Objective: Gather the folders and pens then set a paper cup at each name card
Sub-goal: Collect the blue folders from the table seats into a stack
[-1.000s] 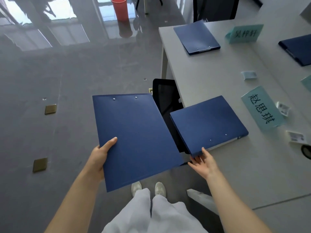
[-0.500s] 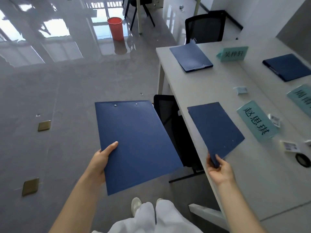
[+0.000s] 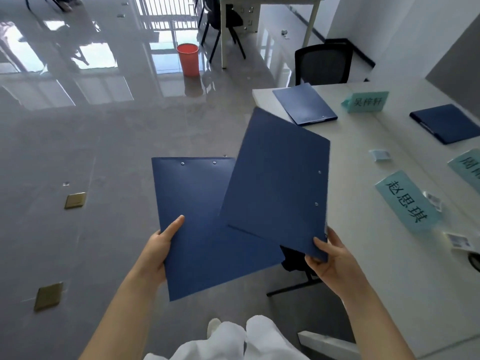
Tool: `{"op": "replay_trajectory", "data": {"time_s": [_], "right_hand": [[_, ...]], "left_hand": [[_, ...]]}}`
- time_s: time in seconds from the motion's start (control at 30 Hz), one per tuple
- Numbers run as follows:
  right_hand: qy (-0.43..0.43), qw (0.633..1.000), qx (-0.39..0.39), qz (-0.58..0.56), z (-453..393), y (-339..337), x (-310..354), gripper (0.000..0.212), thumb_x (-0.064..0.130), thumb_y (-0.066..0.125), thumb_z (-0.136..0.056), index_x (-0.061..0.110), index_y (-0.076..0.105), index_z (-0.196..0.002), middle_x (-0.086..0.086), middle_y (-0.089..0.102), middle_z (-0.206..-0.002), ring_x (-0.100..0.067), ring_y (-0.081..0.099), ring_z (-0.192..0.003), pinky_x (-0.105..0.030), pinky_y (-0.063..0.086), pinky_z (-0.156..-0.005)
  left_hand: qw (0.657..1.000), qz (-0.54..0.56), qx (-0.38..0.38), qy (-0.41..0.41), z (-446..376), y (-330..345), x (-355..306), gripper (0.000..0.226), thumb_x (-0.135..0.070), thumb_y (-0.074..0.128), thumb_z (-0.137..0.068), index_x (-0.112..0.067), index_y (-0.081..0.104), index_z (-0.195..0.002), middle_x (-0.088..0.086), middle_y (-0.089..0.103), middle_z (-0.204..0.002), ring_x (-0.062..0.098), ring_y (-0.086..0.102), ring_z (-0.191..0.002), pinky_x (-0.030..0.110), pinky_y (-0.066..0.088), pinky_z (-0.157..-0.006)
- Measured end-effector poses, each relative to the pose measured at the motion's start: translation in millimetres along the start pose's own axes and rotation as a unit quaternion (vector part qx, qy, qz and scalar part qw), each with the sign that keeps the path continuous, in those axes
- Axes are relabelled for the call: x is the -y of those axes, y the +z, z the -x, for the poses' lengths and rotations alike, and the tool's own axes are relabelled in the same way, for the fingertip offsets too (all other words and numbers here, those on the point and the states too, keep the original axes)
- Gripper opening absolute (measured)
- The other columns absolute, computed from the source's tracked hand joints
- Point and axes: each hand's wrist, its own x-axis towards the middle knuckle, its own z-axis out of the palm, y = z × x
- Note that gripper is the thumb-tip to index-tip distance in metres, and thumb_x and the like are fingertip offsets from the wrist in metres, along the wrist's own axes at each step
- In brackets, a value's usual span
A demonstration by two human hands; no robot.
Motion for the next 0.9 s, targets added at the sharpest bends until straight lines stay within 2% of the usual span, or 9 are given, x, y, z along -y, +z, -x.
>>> {"op": "replay_trajectory", "data": {"time_s": [0.07,0.2,0.33,0.43,0.63,0.77,0.9], "right_hand": [[0.002,0.998,0.016,0.067,-1,16,-5,0.047,0.003,0.056,-0.084,0.020,0.056,-0.128,-0.010,0.066,-0.121,-0.028,0.064,-0.103,-0.031,0.059,-0.069],[0.009,0.983,0.029,0.179,-10,44,-22,0.044,-0.002,0.055,-0.087,0.018,0.056,-0.126,-0.013,0.065,-0.122,-0.033,0.065,-0.106,-0.043,0.059,-0.078],[0.012,0.971,0.033,0.235,-20,67,-31,0.046,-0.005,0.058,-0.085,0.020,0.058,-0.125,-0.013,0.066,-0.120,-0.035,0.066,-0.104,-0.050,0.059,-0.077],[0.002,0.956,0.036,0.291,-31,83,-32,0.048,0.001,0.065,-0.083,0.024,0.057,-0.125,-0.008,0.067,-0.118,-0.032,0.067,-0.103,-0.054,0.057,-0.078],[0.009,0.935,0.041,0.353,-71,117,-23,0.049,0.005,0.063,-0.088,0.027,0.051,-0.130,-0.003,0.066,-0.117,-0.025,0.067,-0.102,-0.041,0.060,-0.072],[0.021,0.924,0.056,0.378,-114,138,-14,0.051,0.006,0.063,-0.088,0.031,0.049,-0.130,-0.001,0.065,-0.118,-0.023,0.066,-0.104,-0.038,0.060,-0.074],[0.007,0.899,0.062,0.434,-171,166,5,0.045,0.011,0.062,-0.090,0.031,0.048,-0.128,0.002,0.064,-0.116,-0.020,0.063,-0.105,-0.021,0.054,-0.062]], "left_hand": [[1.000,0.001,0.008,0.006,2,-10,-5,0.041,-0.040,0.064,-0.088,-0.009,0.065,-0.116,0.012,0.074,-0.106,0.033,0.072,-0.093,0.045,0.058,-0.079],[0.999,0.011,0.032,0.017,5,-26,-10,0.041,-0.036,0.064,-0.088,-0.010,0.063,-0.120,0.010,0.073,-0.110,0.031,0.071,-0.097,0.041,0.060,-0.074],[0.999,0.017,0.024,0.015,2,-40,-15,0.052,-0.032,0.073,-0.077,-0.011,0.062,-0.123,0.012,0.073,-0.111,0.034,0.071,-0.098,0.048,0.057,-0.081],[1.000,0.016,0.016,0.020,-5,-51,-23,0.054,-0.028,0.075,-0.072,-0.010,0.062,-0.122,0.012,0.073,-0.110,0.035,0.071,-0.097,0.050,0.056,-0.083],[1.000,0.017,0.001,0.018,-37,-52,-43,0.048,-0.023,0.074,-0.074,-0.008,0.063,-0.119,0.012,0.074,-0.108,0.035,0.071,-0.095,0.047,0.059,-0.078],[1.000,0.009,-0.011,0.009,-73,-43,-69,0.045,-0.024,0.073,-0.077,-0.008,0.063,-0.118,0.013,0.074,-0.106,0.035,0.072,-0.093,0.047,0.058,-0.078],[0.999,0.007,-0.032,0.000,-123,-26,-107,0.038,-0.023,0.070,-0.084,-0.006,0.063,-0.117,0.014,0.074,-0.105,0.036,0.072,-0.091,0.045,0.059,-0.073]]}}
